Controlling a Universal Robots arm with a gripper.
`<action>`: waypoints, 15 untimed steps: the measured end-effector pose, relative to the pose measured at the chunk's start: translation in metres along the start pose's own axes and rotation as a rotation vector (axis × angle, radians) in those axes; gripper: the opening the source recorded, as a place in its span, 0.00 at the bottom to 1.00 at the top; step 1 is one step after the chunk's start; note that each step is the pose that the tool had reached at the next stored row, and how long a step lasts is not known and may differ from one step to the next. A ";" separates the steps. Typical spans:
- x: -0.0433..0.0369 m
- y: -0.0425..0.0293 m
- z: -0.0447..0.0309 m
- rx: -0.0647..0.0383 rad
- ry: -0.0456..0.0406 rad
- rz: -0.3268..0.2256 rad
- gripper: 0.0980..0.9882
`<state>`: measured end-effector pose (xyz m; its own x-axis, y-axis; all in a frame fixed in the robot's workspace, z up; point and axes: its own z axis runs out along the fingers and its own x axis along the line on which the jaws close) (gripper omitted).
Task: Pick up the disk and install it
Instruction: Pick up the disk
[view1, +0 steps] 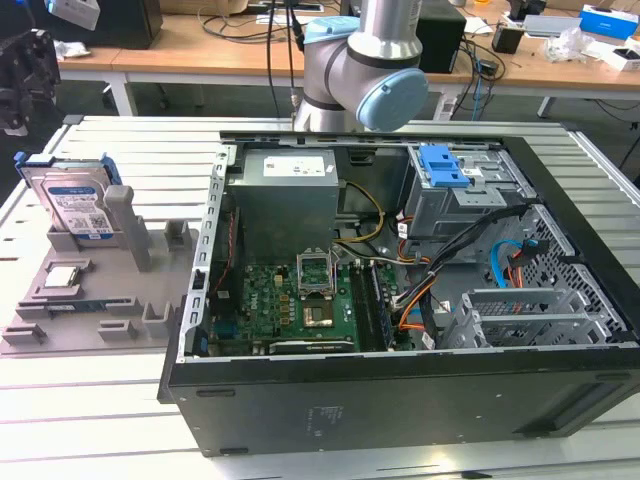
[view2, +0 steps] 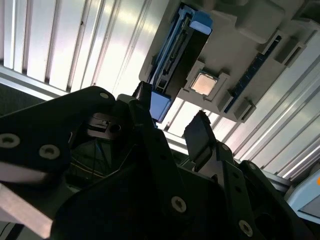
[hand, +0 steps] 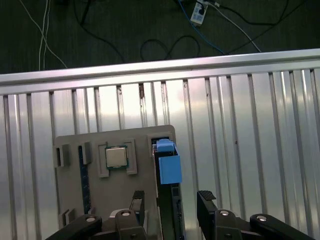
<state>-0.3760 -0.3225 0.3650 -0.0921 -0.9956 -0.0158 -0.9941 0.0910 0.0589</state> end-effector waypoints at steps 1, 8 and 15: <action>0.0000 -0.0004 0.0010 0.000 0.0001 0.000 0.50; 0.0000 -0.0023 0.0105 0.000 0.0021 0.000 0.50; 0.0000 -0.0037 0.0172 0.000 0.0025 0.000 0.50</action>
<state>-0.3733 -0.3225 0.3475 -0.0921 -0.9957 -0.0133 -0.9941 0.0911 0.0586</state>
